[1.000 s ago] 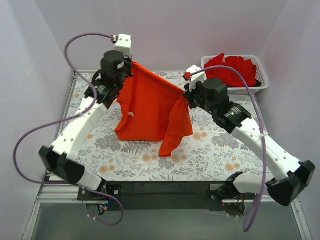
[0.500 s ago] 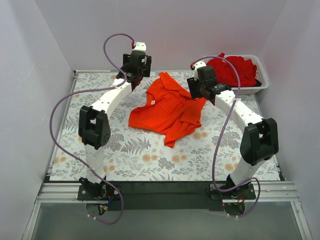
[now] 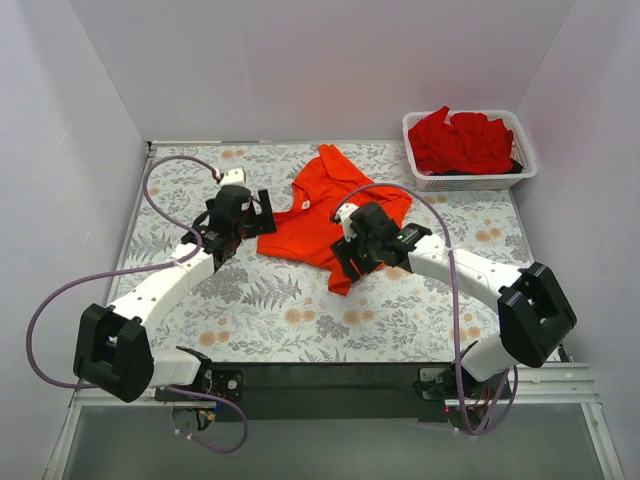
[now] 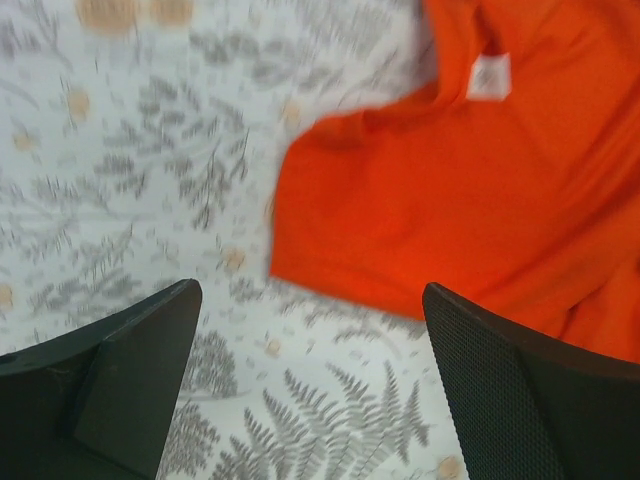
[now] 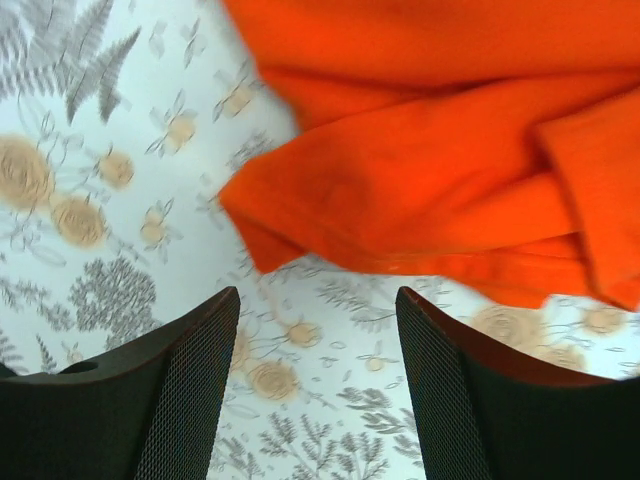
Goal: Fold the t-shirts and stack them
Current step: Flatten the tshirt out
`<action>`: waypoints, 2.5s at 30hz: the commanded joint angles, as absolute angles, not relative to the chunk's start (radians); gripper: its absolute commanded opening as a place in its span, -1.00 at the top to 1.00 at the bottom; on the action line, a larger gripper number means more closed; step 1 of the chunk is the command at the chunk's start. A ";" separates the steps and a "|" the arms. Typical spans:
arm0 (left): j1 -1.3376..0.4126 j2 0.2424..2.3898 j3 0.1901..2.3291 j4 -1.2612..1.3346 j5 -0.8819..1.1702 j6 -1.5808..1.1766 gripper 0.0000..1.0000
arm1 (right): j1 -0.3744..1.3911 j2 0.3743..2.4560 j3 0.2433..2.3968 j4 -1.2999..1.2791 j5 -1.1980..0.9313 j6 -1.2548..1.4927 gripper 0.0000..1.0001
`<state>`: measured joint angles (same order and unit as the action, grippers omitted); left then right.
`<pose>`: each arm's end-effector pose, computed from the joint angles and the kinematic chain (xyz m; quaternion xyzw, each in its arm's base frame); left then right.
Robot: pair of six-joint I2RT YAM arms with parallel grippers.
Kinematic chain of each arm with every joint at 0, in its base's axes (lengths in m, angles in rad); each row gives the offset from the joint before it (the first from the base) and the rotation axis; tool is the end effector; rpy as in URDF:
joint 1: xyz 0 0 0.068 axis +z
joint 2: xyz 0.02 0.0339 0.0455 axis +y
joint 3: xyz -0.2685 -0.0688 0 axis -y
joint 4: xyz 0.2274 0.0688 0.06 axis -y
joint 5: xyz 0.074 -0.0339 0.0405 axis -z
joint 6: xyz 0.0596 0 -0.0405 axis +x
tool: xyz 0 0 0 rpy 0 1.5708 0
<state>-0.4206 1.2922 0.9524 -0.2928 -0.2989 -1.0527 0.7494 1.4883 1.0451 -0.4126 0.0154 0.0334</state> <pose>0.2684 -0.1008 0.2750 -0.3381 0.8174 -0.2020 0.4204 0.2324 0.2150 0.2369 -0.3257 0.8783 0.1268 0.3262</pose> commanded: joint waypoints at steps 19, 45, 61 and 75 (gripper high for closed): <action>-0.414 1.293 0.793 -0.328 -0.267 -1.057 -0.86 | 0.976 1.799 1.169 -0.410 0.202 0.156 -0.17; -0.414 1.393 0.839 -0.304 -0.164 -1.117 -0.88 | 0.620 1.358 1.032 -0.425 0.129 0.226 0.97; -0.414 1.684 0.969 -0.267 -0.227 -1.209 -0.66 | 0.465 1.221 0.905 -0.348 -0.043 0.232 0.97; -0.391 1.383 1.070 -0.451 -0.613 -1.129 1.00 | 0.354 1.099 0.980 -0.417 0.024 0.261 0.97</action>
